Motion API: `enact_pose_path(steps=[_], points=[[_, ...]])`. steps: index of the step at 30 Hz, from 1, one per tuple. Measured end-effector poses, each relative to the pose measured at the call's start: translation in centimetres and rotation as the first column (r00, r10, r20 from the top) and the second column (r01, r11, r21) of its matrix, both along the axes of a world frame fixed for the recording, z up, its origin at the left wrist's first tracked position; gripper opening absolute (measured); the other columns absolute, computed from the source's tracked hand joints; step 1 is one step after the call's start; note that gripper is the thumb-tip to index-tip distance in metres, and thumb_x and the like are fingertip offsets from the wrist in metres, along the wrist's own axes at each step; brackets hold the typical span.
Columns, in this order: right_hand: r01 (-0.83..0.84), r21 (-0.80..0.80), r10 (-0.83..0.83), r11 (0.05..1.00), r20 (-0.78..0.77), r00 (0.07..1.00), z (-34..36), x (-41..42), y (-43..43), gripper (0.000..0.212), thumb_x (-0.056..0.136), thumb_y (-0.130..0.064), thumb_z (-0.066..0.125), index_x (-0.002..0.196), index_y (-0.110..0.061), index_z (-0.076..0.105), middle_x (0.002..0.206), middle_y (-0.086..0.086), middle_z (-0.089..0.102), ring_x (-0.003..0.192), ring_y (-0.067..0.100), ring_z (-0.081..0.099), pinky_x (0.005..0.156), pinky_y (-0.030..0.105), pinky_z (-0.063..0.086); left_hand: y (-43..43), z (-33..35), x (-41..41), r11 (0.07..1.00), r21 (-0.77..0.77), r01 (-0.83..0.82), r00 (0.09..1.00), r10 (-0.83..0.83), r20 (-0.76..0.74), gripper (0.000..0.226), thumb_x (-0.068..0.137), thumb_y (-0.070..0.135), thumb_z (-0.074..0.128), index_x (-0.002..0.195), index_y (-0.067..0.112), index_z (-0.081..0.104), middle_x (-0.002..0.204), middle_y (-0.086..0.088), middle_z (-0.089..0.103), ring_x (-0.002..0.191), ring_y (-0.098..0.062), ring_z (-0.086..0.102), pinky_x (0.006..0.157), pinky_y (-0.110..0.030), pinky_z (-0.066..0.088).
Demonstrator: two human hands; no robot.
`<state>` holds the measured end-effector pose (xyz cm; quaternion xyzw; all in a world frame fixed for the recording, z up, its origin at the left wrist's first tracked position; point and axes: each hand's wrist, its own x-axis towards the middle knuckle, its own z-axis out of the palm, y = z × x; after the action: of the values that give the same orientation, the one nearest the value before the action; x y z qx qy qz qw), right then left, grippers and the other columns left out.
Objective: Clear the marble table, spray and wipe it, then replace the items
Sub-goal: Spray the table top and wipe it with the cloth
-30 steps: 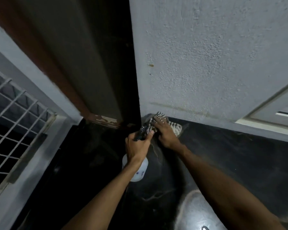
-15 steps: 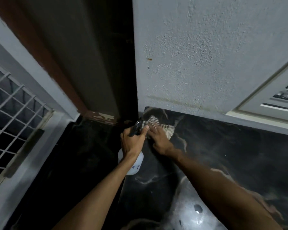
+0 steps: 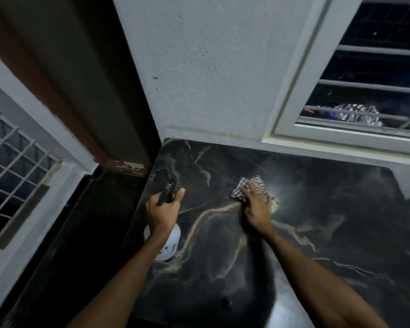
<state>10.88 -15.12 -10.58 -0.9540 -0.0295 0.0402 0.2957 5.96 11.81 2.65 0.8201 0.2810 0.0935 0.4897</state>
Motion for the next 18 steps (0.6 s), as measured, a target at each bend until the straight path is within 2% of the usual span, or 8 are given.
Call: enact_pose_path(steps=[3, 5, 7, 9, 11, 14, 16, 18], points=[[0.271, 0.002, -0.271, 0.962, -0.023, 0.962, -0.3, -1.2, -2.1, 0.081, 0.064, -0.017, 0.042, 0.143, -0.025, 0.051, 0.162, 0.006, 0.029, 0.151, 0.033, 0.018, 0.117, 0.065, 0.005, -2.9, 0.2, -2.2, 1.000, -0.002, 0.005, 1.000, -0.005, 0.008, 0.035, 0.083, 0.033, 0.081, 0.060, 0.016, 0.061, 0.062, 0.002, 0.060, 0.077, -0.027, 0.065, 0.075, -0.031, 0.047], [0.237, 0.029, -0.237, 0.971, -0.005, 0.972, -0.5, -2.0, 1.2, 0.081, 0.063, -0.014, 0.044, 0.143, -0.023, 0.052, 0.162, 0.010, 0.028, 0.150, 0.039, 0.017, 0.117, 0.064, 0.008, -3.8, -0.2, -3.2, 1.000, 0.013, 0.027, 0.999, -0.027, 0.027, 0.038, 0.084, 0.030, 0.081, 0.056, 0.016, 0.058, 0.058, 0.004, 0.059, 0.067, -0.022, 0.063, 0.071, -0.033, 0.050], [-0.031, 0.079, 0.029, 0.996, 0.022, 0.999, -1.2, -4.1, 6.2, 0.078, 0.067, -0.013, 0.046, 0.145, -0.020, 0.051, 0.163, 0.012, 0.027, 0.150, 0.042, 0.016, 0.119, 0.061, 0.004, -4.0, -0.8, -4.1, 0.998, 0.042, 0.038, 0.999, -0.038, 0.009, 0.037, 0.086, 0.033, 0.078, 0.057, 0.018, 0.060, 0.062, 0.001, 0.063, 0.069, -0.021, 0.063, 0.076, -0.036, 0.052], [-0.406, 0.024, 0.405, 0.914, 0.016, 0.914, -0.8, -6.4, 10.0, 0.076, 0.073, -0.010, 0.048, 0.148, -0.022, 0.046, 0.165, 0.007, 0.022, 0.153, 0.037, 0.009, 0.120, 0.059, -0.005, -3.3, -1.4, -4.9, 0.997, 0.058, 0.045, 0.999, -0.044, -0.014, 0.029, 0.087, 0.036, 0.077, 0.069, 0.014, 0.071, 0.076, -0.006, 0.072, 0.082, -0.025, 0.068, 0.084, -0.037, 0.053], [-0.553, -0.026, 0.554, 0.833, 0.034, 0.832, -0.1, -6.2, 10.2, 0.077, 0.075, -0.007, 0.050, 0.149, -0.026, 0.044, 0.166, 0.002, 0.021, 0.154, 0.028, 0.010, 0.118, 0.058, -0.008, -2.0, -1.6, -5.5, 0.998, 0.054, 0.018, 1.000, -0.017, -0.021, 0.027, 0.086, 0.039, 0.076, 0.076, 0.014, 0.074, 0.085, -0.009, 0.076, 0.089, -0.027, 0.070, 0.089, -0.040, 0.054], [-0.301, 0.005, 0.301, 0.954, 0.010, 0.954, -0.3, -4.6, 8.5, 0.080, 0.070, -0.008, 0.050, 0.147, -0.029, 0.045, 0.164, -0.001, 0.025, 0.153, 0.024, 0.015, 0.118, 0.062, -0.005, 0.7, -1.6, -7.1, 0.999, 0.028, -0.043, 0.996, 0.045, -0.077, 0.036, 0.081, 0.053, 0.074, 0.064, 0.022, 0.066, 0.077, -0.007, 0.072, 0.087, -0.032, 0.068, 0.085, -0.045, 0.056], [-0.141, -0.027, 0.140, 0.990, -0.042, 0.989, 0.1, -5.2, 9.6, 0.079, 0.073, -0.009, 0.053, 0.148, -0.030, 0.044, 0.165, -0.001, 0.022, 0.153, 0.028, 0.011, 0.118, 0.064, 0.001, 2.2, -1.3, -8.3, 0.999, 0.034, -0.032, 0.998, 0.033, -0.044, 0.040, 0.083, 0.046, 0.076, 0.056, 0.022, 0.060, 0.065, -0.005, 0.066, 0.076, -0.031, 0.068, 0.074, -0.042, 0.056], [-0.232, -0.026, 0.232, 0.972, -0.028, 0.972, 0.3, -8.1, 13.6, 0.076, 0.076, -0.011, 0.054, 0.149, -0.027, 0.043, 0.166, 0.000, 0.019, 0.153, 0.032, 0.007, 0.120, 0.061, 0.002, 3.7, -1.2, -9.3, 1.000, 0.023, -0.018, 1.000, 0.018, -0.003, 0.036, 0.084, 0.037, 0.079, 0.060, 0.014, 0.065, 0.064, -0.008, 0.067, 0.073, -0.032, 0.069, 0.070, -0.041, 0.056]])
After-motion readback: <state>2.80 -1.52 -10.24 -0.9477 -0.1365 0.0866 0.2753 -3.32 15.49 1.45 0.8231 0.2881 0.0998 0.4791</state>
